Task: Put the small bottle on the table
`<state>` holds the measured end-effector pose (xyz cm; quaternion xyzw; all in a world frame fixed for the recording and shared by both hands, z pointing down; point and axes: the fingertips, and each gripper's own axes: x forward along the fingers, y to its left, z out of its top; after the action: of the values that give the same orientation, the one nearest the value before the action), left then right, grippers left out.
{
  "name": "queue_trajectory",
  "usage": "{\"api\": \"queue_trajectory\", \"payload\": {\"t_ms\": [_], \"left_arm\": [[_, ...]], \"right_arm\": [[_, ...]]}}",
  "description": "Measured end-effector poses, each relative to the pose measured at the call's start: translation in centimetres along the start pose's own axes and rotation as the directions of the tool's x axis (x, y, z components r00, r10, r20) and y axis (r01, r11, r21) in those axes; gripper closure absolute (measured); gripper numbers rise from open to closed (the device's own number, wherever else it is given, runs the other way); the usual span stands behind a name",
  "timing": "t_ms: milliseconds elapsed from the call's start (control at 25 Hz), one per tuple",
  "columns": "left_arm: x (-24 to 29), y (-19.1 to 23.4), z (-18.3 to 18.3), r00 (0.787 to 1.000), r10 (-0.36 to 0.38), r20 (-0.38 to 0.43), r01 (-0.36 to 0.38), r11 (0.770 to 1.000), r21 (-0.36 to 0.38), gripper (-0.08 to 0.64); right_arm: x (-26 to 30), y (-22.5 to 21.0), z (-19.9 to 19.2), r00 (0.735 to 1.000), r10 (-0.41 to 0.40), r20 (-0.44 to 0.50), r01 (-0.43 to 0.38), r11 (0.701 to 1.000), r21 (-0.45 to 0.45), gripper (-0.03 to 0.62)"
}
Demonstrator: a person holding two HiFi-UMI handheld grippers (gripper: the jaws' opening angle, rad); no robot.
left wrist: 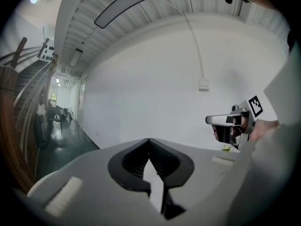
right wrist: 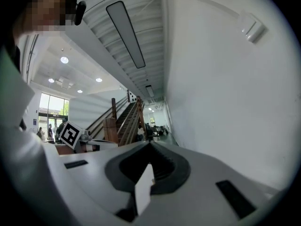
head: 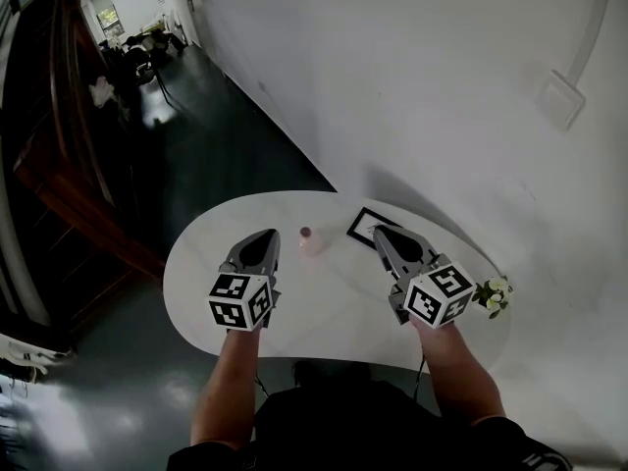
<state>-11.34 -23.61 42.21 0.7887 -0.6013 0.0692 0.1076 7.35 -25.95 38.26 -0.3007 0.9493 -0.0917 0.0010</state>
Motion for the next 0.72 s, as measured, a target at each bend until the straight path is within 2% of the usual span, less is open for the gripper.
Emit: {"api": "queue_trajectory", "payload": {"t_ms": [720], "left_arm": [[-0.24, 0.69, -0.99, 1.0, -0.004, -0.009, 0.004, 1.0, 0.002, 0.549]], "right_arm": [[0.03, -0.11, -0.25, 1.0, -0.019, -0.01, 0.019, 1.0, -0.015, 0.6]]}}
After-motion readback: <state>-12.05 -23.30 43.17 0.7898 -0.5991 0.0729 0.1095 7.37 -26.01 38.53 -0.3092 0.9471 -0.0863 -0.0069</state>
